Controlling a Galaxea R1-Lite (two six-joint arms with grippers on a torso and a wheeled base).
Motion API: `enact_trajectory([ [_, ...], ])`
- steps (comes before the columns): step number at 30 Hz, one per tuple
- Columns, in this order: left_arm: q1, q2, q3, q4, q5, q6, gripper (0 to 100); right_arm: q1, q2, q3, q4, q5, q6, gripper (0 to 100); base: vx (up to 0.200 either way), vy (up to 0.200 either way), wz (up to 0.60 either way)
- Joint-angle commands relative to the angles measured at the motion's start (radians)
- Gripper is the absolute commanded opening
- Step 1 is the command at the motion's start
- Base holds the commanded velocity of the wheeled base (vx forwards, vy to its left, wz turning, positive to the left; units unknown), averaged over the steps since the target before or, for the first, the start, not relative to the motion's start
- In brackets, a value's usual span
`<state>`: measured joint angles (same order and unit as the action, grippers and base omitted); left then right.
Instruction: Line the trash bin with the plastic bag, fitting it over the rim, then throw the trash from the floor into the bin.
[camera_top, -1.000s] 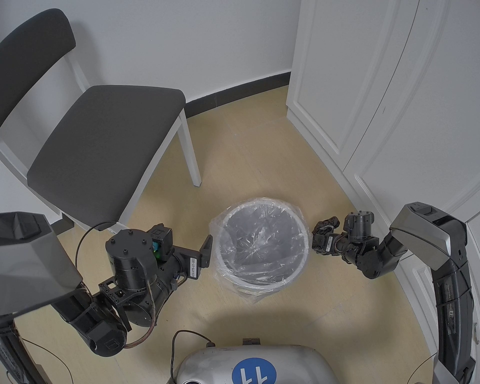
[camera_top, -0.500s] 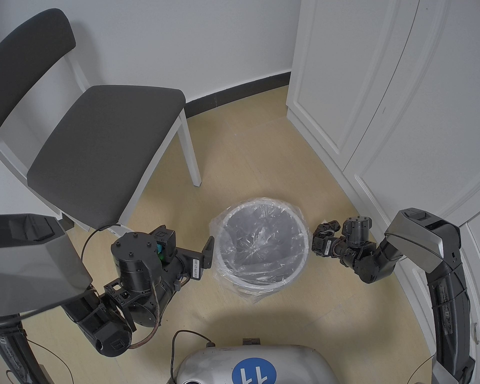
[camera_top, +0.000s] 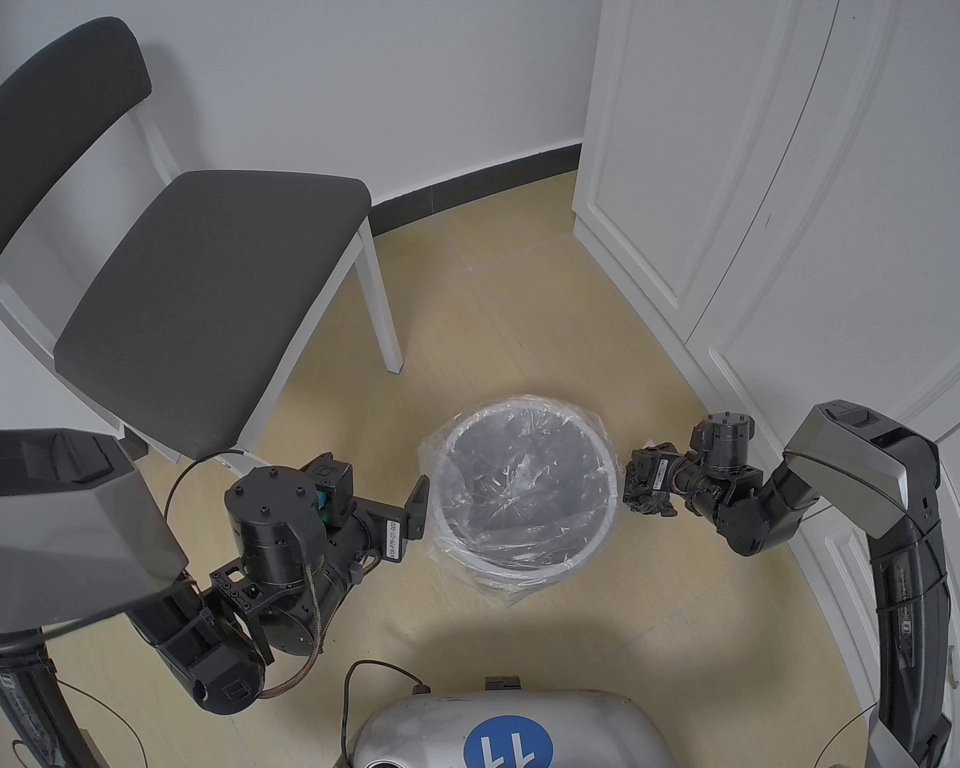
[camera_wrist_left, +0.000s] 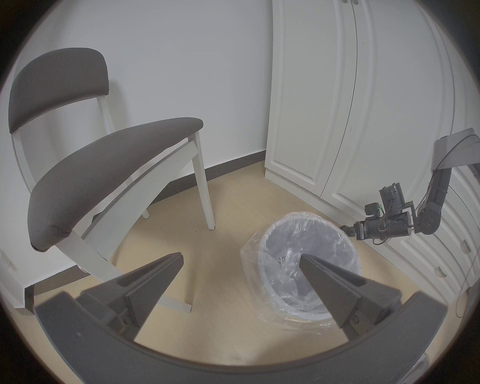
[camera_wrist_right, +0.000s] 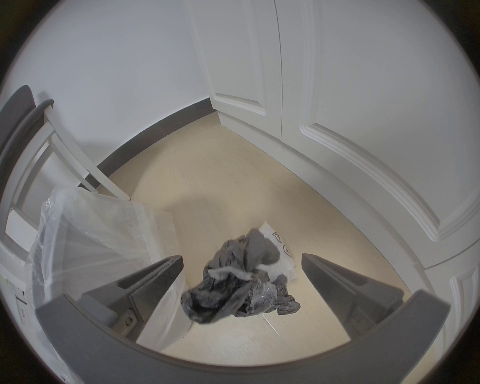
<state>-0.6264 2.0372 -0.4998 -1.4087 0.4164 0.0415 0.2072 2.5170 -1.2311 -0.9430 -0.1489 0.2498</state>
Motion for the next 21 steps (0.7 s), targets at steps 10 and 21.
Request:
enact_trajectory([
  [10, -0.001, 0.004, 0.000, -0.001, -0.001, 0.000, 100, -0.005, 0.022, -0.033, 0.004, 0.012, 0.022, 100, 0.000, 0.000, 0.00],
  [21, -0.004, 0.004, 0.000, -0.006, 0.001, -0.002, 100, -0.019, 0.082, -0.157, 0.079, 0.034, 0.206, 100, 0.000, 0.000, 0.00],
])
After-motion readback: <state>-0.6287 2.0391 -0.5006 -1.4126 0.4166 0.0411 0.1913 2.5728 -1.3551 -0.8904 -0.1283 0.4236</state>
